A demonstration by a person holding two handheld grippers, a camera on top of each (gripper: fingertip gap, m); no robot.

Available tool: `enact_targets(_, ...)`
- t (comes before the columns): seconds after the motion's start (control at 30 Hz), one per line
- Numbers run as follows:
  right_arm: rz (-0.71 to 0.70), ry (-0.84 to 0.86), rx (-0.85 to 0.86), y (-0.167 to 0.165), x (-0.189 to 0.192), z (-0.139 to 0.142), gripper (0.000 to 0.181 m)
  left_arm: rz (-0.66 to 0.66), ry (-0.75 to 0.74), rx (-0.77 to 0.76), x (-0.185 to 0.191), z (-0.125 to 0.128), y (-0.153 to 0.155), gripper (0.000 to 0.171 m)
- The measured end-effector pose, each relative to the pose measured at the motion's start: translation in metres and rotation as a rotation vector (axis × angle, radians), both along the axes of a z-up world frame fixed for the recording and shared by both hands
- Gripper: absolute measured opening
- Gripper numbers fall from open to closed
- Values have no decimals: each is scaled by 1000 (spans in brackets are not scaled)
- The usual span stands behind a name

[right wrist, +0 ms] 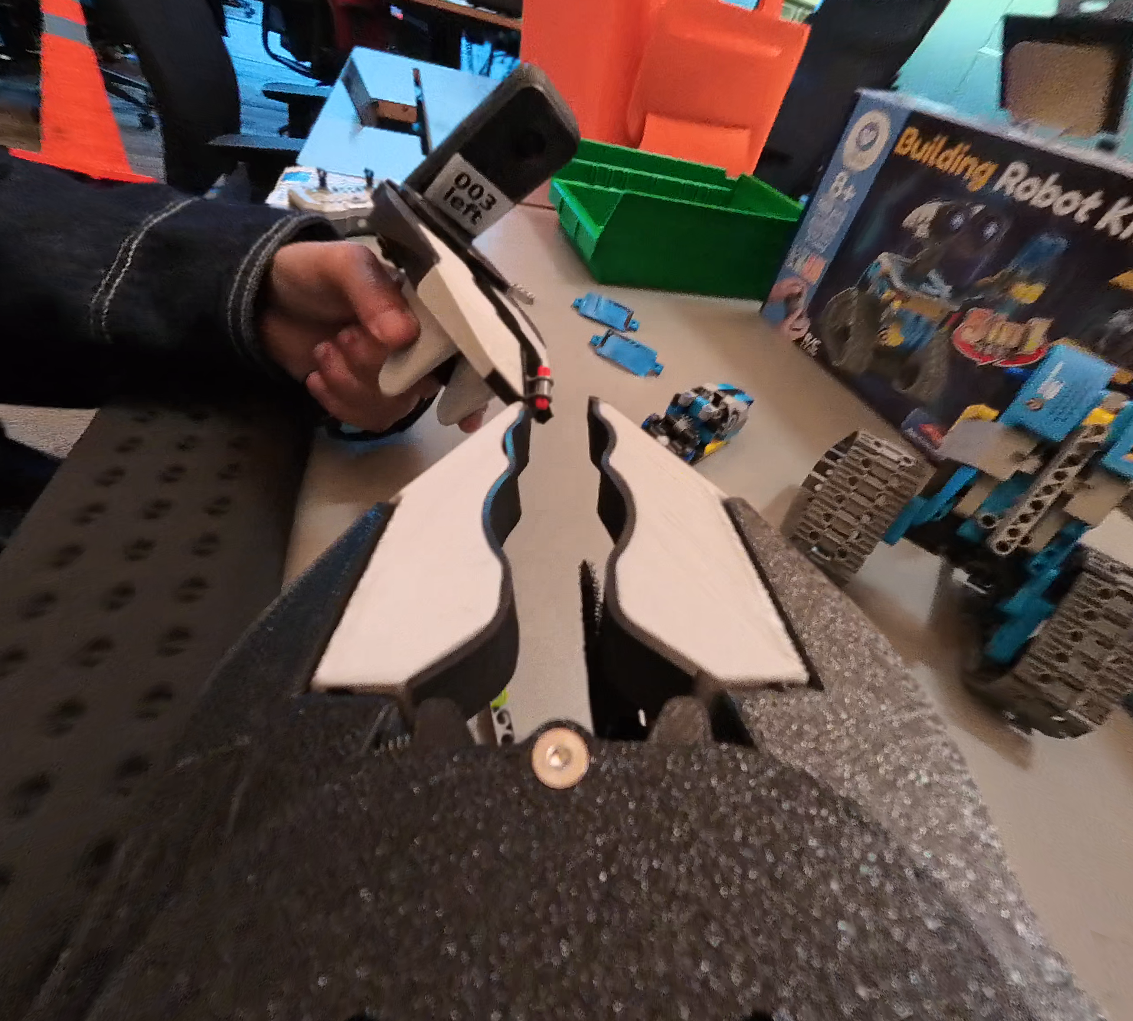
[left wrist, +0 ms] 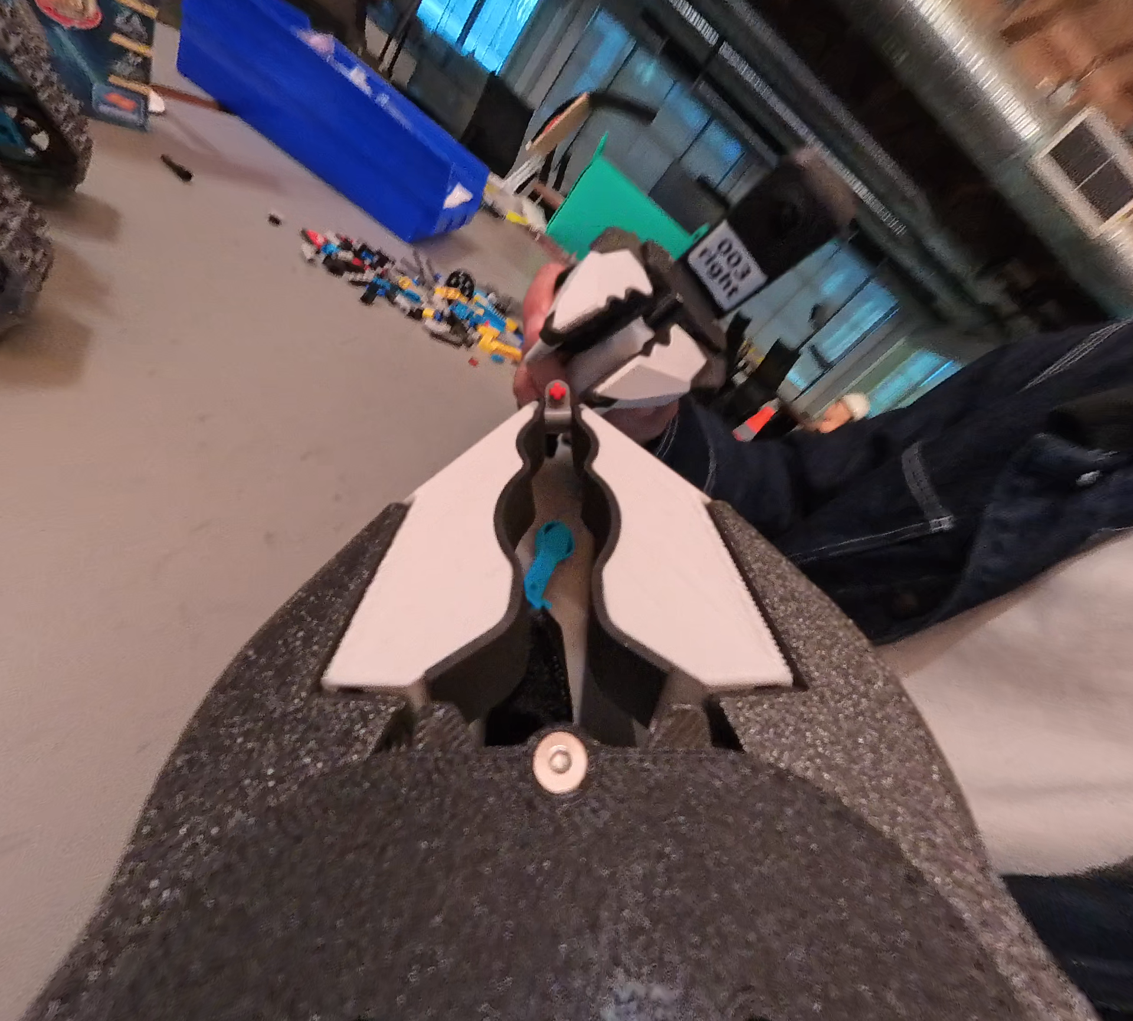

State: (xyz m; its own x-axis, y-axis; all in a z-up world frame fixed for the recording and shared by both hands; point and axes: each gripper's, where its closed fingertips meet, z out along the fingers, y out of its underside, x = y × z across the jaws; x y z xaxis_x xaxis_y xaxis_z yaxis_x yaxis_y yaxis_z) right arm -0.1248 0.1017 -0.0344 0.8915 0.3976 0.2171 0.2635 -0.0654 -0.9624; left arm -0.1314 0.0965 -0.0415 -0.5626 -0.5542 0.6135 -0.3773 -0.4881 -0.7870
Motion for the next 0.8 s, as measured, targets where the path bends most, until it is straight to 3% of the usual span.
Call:
enact_targets(0.17,80,70,15,-4,-16,10,27,-7,-84,-108,-4,20,1,7)
enact_targets(0.3,62,56,63,-1,-19,15,30,6,-98,-204,-2,27,6,7)
enact_targets(0.4,-4,-14,80,6,-17,12,26,22,-92,-256,2,28,7,7)
enact_targets(0.5,-46,-59,100,5,-9,14,6,-29,-69,-308,0,27,2,7)
enact_targets(0.8,-63,-102,101,6,-10,10,12,-45,-33,-392,3,24,3,7)
